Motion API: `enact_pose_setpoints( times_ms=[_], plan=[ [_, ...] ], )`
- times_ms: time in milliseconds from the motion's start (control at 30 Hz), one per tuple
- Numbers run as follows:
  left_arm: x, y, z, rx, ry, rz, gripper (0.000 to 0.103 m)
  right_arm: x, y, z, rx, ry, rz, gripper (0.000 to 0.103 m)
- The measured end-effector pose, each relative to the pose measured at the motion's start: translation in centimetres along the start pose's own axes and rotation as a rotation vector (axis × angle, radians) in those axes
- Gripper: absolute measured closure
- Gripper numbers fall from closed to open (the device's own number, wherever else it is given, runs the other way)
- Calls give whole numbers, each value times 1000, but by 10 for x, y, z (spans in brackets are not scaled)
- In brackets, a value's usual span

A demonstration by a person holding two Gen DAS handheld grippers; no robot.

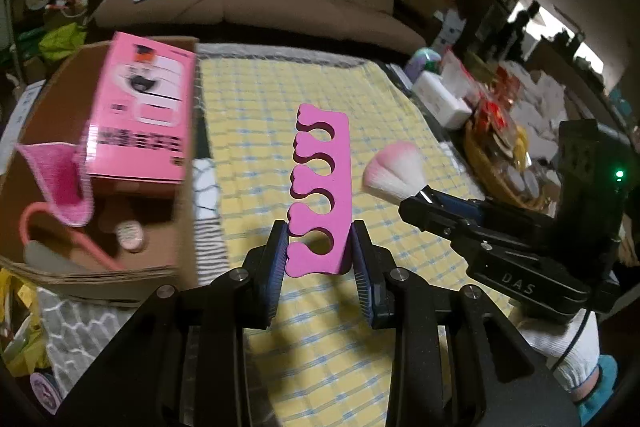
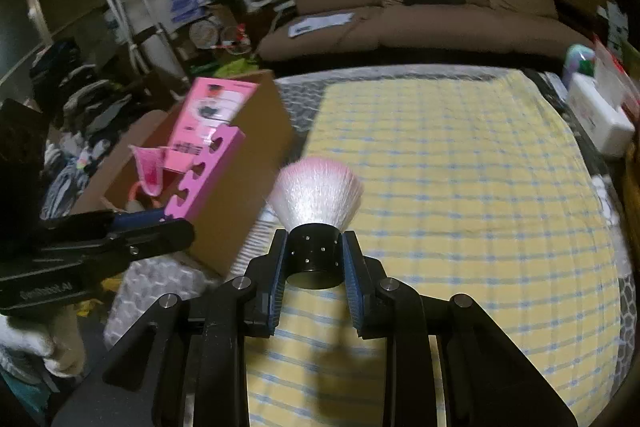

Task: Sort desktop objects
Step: 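Lift the brush and toe separator and carry both over the cardboard box, then lower both items into the box and open both grippers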

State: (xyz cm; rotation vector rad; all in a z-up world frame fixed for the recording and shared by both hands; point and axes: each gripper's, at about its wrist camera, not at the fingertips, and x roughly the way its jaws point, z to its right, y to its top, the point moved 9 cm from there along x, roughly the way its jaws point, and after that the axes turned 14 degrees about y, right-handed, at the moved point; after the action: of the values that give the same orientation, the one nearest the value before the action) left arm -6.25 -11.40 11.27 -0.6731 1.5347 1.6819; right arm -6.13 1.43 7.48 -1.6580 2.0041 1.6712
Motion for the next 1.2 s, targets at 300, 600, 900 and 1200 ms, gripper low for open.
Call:
enact_pose_setpoints(
  times_ms=[300, 600, 900, 1200],
  plan=[
    [-18, 5, -92, -101, 76, 19, 74, 41, 24, -65, -28, 91, -14, 77],
    [-10, -4, -159, -162, 145, 2, 74, 102, 31, -120, -48, 181, -59, 77],
    [0, -14, -187, -175, 165, -12, 74, 140, 27, -138, -60, 193, -109, 77],
    [4, -16, -196, -150, 186, -4, 74, 157, 22, -137, -71, 158, -135, 77]
  ],
)
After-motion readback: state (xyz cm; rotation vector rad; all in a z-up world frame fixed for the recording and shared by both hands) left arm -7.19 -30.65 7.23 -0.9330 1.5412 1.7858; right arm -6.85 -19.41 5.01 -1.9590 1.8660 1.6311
